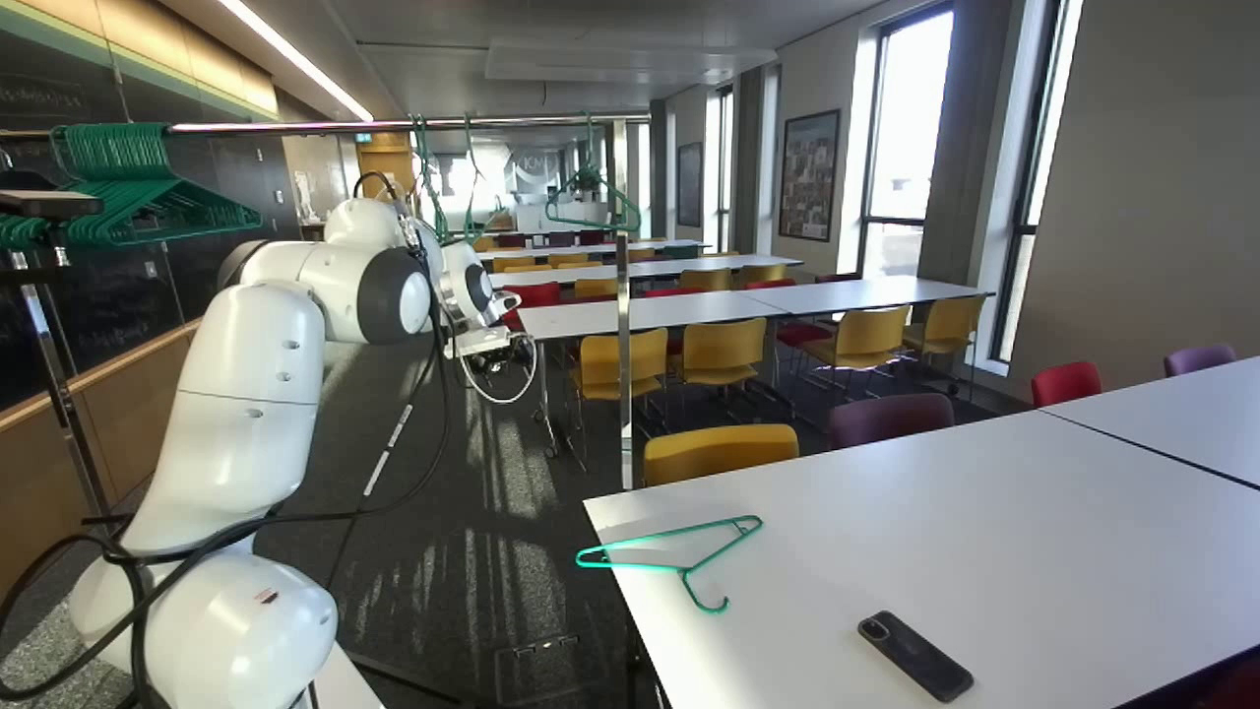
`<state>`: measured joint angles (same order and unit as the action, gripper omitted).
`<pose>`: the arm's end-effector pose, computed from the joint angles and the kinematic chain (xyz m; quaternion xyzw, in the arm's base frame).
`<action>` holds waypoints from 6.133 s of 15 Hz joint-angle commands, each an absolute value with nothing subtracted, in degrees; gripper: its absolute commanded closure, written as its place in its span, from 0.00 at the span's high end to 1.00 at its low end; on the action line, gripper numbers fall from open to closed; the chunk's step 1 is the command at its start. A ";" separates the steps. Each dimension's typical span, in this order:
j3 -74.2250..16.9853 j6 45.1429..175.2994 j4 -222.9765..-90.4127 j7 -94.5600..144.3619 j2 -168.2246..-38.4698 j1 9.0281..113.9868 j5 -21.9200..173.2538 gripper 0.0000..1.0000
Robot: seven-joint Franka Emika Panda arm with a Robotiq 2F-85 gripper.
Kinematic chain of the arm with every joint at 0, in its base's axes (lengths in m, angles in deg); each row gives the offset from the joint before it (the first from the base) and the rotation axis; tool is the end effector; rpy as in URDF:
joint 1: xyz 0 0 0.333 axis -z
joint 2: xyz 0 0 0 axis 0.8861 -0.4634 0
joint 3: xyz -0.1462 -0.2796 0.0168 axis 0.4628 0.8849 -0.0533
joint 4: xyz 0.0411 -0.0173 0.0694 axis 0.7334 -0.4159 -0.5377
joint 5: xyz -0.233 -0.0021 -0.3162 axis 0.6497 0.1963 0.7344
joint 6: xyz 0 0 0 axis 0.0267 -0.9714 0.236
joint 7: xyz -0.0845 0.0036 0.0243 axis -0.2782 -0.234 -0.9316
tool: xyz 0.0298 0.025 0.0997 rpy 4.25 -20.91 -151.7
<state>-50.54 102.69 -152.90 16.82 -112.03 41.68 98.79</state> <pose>0.5776 0.4016 0.4345 0.9333 0.3082 0.1723 0.0652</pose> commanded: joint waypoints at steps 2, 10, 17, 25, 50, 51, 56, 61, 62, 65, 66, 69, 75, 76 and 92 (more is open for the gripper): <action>-47.24 103.95 -153.33 20.07 -113.04 39.71 95.30 1.00; -51.02 112.72 -162.82 30.38 -116.24 38.61 84.71 1.00; -54.12 110.66 -165.42 38.90 -111.55 32.14 89.16 1.00; -54.32 105.13 -157.73 42.65 -106.61 29.26 94.10 1.00; -47.58 72.32 -96.99 49.24 -129.05 22.09 86.46 1.00; -46.66 72.20 -95.72 49.19 -129.17 22.39 86.03 1.00; -47.63 73.60 -95.73 48.60 -128.27 26.41 85.56 1.00; -48.86 74.02 -96.55 49.33 -128.37 30.70 81.54 1.00; -49.01 74.01 -96.76 49.49 -128.36 31.49 80.55 1.00; -49.98 73.96 -97.55 50.24 -128.28 34.33 76.91 1.00; -50.14 73.91 -97.80 50.39 -128.22 35.25 75.82 1.00; -50.47 73.95 -98.64 50.72 -128.04 36.56 73.57 1.00; -53.30 75.43 -108.36 57.28 -126.13 34.09 74.03 1.00; -53.63 75.70 -110.63 57.78 -125.59 33.68 74.38 1.00; -54.57 95.94 -143.36 58.46 -101.50 32.39 86.58 1.00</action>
<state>-53.99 91.48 -132.04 57.50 -110.23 31.16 85.68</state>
